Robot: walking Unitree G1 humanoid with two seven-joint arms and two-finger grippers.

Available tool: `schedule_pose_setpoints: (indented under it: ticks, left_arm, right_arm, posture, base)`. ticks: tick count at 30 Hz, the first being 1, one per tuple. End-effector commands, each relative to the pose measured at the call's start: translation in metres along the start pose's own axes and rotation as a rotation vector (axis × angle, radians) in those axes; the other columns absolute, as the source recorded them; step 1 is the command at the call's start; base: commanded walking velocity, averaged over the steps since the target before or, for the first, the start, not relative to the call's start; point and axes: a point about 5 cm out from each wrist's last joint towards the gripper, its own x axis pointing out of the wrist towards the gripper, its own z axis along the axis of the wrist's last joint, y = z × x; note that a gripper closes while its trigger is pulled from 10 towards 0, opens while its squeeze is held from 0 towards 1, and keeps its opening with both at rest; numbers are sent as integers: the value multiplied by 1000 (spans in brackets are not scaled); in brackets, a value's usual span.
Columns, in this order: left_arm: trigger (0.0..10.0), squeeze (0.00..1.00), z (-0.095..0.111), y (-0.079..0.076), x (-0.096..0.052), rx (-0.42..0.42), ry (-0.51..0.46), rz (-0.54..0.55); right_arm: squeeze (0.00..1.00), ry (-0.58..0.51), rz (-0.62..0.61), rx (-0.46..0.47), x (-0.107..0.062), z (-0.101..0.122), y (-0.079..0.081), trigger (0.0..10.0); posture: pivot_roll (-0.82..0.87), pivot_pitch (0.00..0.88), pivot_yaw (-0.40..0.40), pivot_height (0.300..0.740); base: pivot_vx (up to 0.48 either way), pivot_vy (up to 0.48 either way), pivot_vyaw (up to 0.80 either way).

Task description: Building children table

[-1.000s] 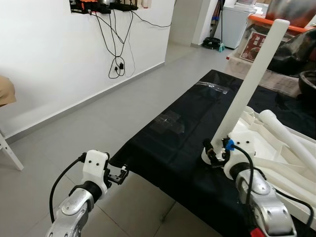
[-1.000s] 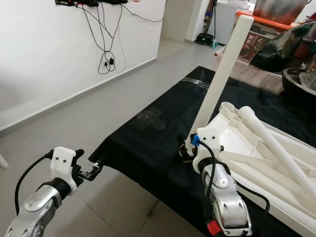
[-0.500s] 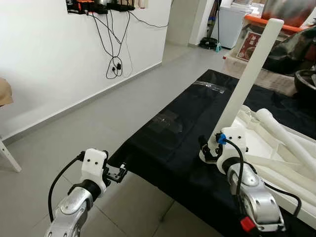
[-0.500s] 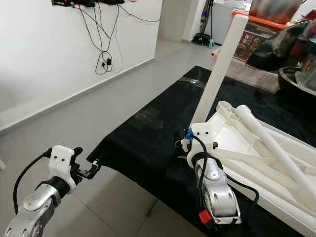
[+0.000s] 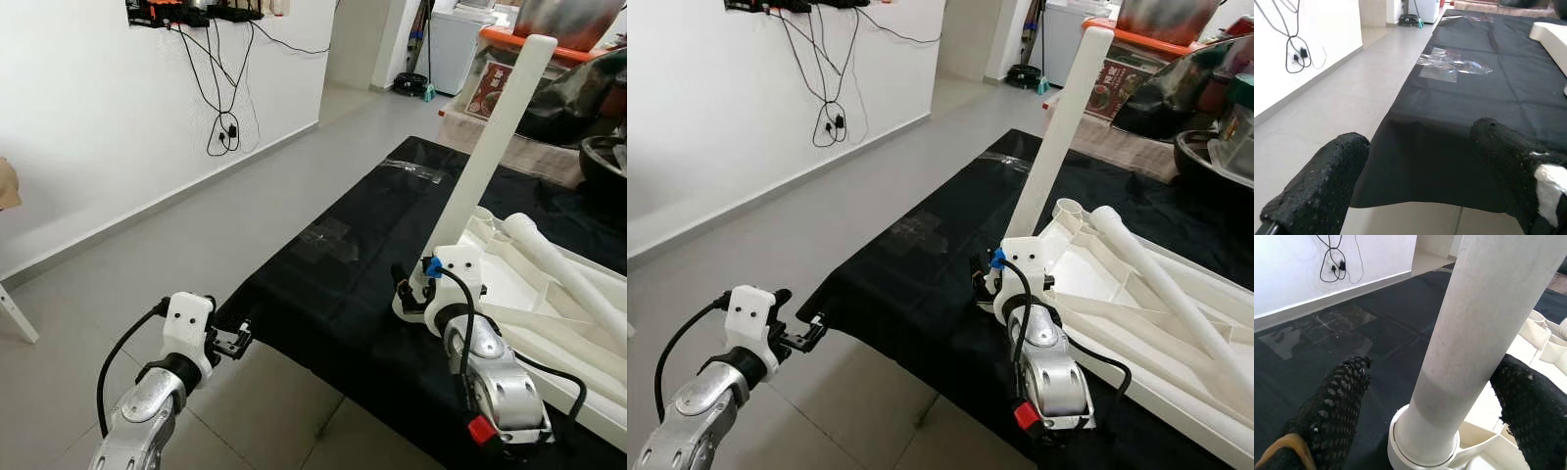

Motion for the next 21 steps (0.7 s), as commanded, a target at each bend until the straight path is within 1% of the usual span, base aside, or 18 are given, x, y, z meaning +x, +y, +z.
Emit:
schedule_pose_setpoints:
  ticks: [1, 7, 8, 9, 11, 12, 13, 15, 16, 17, 18, 19, 20, 21]
  left_arm:
    - [10000, 0, -5, -4, 1, 15, 17, -29]
    - [10000, 0, -4, -6, 2, 6, 11, -44]
    - [10000, 0, -4, -7, 2, 5, 10, -45]
    - [10000, 0, -4, -7, 2, 5, 10, -45]
    - [10000, 0, -3, -7, 2, 7, 9, -48]
    - [10000, 0, -3, -7, 2, 7, 9, -48]
    - [10000, 0, -3, -7, 2, 9, 7, -49]
    - [10000, 0, -3, -7, 2, 9, 7, -49]
    - [10000, 0, -3, -6, 1, 10, 8, -47]
    - [10000, 0, -3, -6, 1, 10, 8, -47]
    - [10000, 0, -4, -5, 1, 10, 11, -46]
    - [10000, 0, -6, -6, 1, 9, 14, -51]
    - [10000, 0, -6, -6, 1, 9, 14, -51]
    - [10000, 0, -6, -8, 1, 7, 15, -56]
  right_arm:
    - [0, -8, 11, -5, 2, 1, 4, 10000]
    - [0, -15, -9, -4, 3, 1, 0, 10000]
    - [0, -16, -24, 6, 3, 1, -3, 10000]
    - [0, -16, -24, 6, 3, 1, -3, 10000]
    - [0, -34, -18, 22, 0, 2, -11, 10000]
    - [0, -34, -18, 22, 0, 2, -11, 10000]
    - [0, -43, -5, 17, -4, 2, -18, 10000]
    - [0, -43, -5, 17, -4, 2, -18, 10000]
    - [0, -42, -16, -10, -8, -1, -29, 10000]
    - [0, -42, -16, -10, -8, -1, -29, 10000]
    - [0, -33, -64, -28, -14, -5, -46, 10000]
    - [0, -34, -105, -42, -20, -6, -59, 10000]
    - [0, -34, -105, -42, -20, -6, -59, 10000]
    - [0, -38, -128, -43, -24, -5, -66, 10000]
  posture:
    - [5, 0, -118, 740]
    - [4, 0, -117, 740]
    - [4, 0, -116, 740]
    - [4, 0, -116, 740]
    - [4, 0, -116, 740]
    - [4, 0, -116, 740]
    - [9, 0, -123, 740]
    - [9, 0, -123, 740]
    - [2, 0, -118, 740]
    - [2, 0, -118, 740]
    - [-17, 0, -111, 740]
    - [-23, 0, -108, 740]
    - [-23, 0, -108, 740]
    - [-23, 0, -108, 740]
  base:
    - [0, 0, 0]
    - [0, 0, 0]
    - [0, 0, 0]
    - [0, 0, 0]
    - [0, 0, 0]
    - [0, 0, 0]
    - [0, 0, 0]
    - [0, 0, 0]
    - [0, 0, 0]
    - [0, 0, 0]
    - [0, 0, 0]
    - [0, 0, 0]
    - [0, 0, 0]
    - [0, 0, 0]
